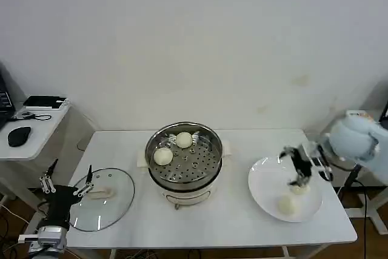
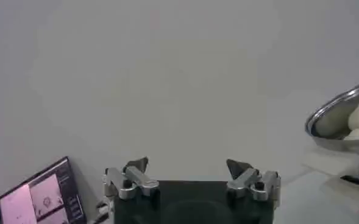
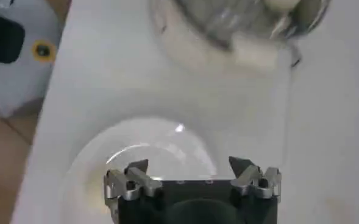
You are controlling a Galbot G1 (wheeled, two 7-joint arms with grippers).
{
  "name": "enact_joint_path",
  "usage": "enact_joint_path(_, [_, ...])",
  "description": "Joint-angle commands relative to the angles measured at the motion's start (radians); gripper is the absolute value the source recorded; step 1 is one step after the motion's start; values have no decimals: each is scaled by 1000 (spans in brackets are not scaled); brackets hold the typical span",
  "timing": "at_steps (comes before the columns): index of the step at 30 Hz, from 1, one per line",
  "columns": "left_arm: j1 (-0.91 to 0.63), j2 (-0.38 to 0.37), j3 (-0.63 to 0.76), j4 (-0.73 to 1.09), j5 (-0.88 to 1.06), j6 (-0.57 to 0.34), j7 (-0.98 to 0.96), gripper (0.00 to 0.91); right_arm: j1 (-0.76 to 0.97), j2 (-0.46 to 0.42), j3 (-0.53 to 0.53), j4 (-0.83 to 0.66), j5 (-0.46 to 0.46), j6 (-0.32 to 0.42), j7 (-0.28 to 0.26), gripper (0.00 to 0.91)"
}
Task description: Take steamed baozi put them in steamer then cover it.
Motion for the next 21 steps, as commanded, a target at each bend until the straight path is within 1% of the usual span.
enact_joint_path(1, [0,-1,0,9,2,0,0,907,-375,-120,205,3,-132,47,3,907])
enact_joint_path(8, [6,-6,-3,13,6,-1,0,907,-435,7,217,-63,-142,41,25,907])
enact_joint_path(15, [12,-9,-12,9,6,-1,0,907,-428,121,221,-140,-131,21,44,907])
enact_joint_path(21, [15,-12,-15,12,9,-1,0,907,-424,176,225,-207,-139,9,47,907])
